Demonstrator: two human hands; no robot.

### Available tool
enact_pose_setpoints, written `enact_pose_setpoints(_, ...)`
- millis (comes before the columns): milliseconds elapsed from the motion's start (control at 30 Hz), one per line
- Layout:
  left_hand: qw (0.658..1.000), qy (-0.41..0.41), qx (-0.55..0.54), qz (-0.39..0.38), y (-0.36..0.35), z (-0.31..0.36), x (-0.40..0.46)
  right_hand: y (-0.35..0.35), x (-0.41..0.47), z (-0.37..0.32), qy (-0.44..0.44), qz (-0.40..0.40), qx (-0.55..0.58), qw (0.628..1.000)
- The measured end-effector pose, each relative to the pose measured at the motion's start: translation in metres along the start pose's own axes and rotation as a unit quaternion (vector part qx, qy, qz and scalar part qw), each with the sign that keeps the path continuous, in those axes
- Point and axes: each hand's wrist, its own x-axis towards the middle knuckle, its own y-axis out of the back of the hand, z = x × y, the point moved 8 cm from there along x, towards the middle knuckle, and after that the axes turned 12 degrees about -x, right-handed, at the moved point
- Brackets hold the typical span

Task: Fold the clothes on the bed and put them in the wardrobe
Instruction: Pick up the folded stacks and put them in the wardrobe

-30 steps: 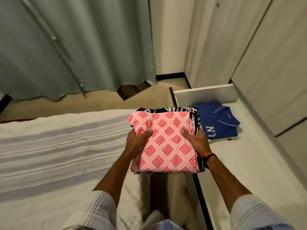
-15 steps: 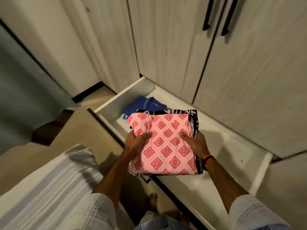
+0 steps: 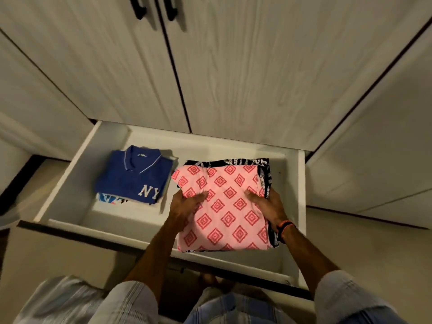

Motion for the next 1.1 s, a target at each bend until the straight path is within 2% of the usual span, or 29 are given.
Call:
enact_pose_setpoints(233, 0.997, 0.028, 0.055, -0.049, -0.048, -0.024, 0.025, 0.034, 0.004, 0.041, -0.022, 0.022, 0.022, 0.999)
enact_pose_setpoints(333, 0.994, 0.040, 0.071, -0.067, -0.061, -0.035, 0.035, 0.034, 0.007, 0.064, -0.057, 0.005, 0.050, 0.997)
enact_pose_setpoints(567, 0.986, 0.067, 0.110, -0.105, -0.077, -0.075, 0.084, 0.044, 0.030, 0.115, -0.134, 0.068, 0.061, 0.987)
enact_pose_setpoints(767, 0.984, 0.059, 0.137, -0.102, -0.086, -0.104, 0.133, 0.049, 0.065, 0.144, -0.148, 0.091, 0.060, 0.983)
enact_pose_setpoints(933, 0.988, 0.027, 0.129, -0.079, -0.093, -0.114, 0.162, 0.050, 0.089, 0.161, -0.159, 0.105, 0.106, 0.976)
enact_pose_setpoints(1000, 0.985, 0.038, 0.150, -0.082, -0.089, -0.126, 0.172, 0.048, 0.097, 0.175, -0.168, 0.126, 0.088, 0.974)
enact_pose_setpoints(1100, 0.954, 0.093, 0.267, -0.094, -0.083, -0.155, 0.185, 0.038, 0.106, 0.196, -0.211, 0.125, -0.010, 0.969)
